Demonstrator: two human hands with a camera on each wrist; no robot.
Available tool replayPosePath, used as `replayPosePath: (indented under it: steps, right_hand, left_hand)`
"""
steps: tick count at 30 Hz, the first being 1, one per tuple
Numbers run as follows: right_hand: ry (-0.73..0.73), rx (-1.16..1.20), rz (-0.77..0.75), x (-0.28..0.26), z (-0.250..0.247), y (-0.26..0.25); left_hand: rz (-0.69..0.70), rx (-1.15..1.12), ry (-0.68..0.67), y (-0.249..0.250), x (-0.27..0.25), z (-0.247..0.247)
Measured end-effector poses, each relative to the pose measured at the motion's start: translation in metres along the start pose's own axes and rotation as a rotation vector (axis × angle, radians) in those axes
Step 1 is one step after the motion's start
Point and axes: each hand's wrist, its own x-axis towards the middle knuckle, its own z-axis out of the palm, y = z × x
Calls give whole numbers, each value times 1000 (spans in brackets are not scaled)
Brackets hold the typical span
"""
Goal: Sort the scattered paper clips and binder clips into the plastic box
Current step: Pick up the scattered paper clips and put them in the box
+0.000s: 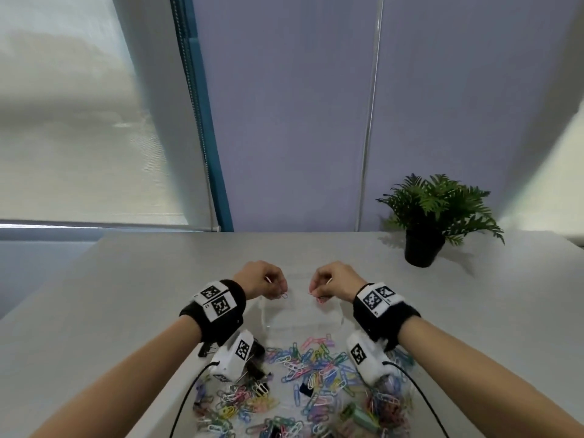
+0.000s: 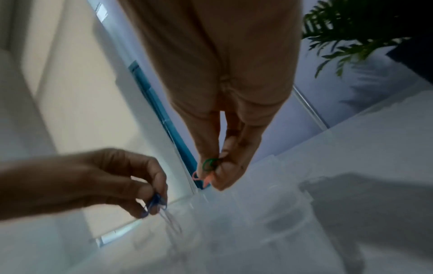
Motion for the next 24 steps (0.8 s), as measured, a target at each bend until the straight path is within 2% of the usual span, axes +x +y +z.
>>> replayPosePath:
  steps: [3,5,8,12,16,20,24]
  right_hand:
    - [-73,-176,29,5,2,0]
    - [-123,-246,33,1,-7,-1]
    - [-101,-305,5,-10,-28,2]
    - [-137,-568,-63,-37,-42,15]
    - [-273,-765,-155,-61,-17,30]
    - [-337,-837,-193,-72,11,35]
    - [-262,-862,-202,-72,23,40]
  left_hand:
    - [-25,74,-102,7,0,-3]
    - [-3,76,-82,13,-2,-7]
    - [97,105,-17,26,-7,1]
    - [185,259,-193,43,-13,38]
    - [173,577,-306,47,-10,76]
    - [163,701,-235,41,-13,94]
    - [108,699,-173,31,-22,101]
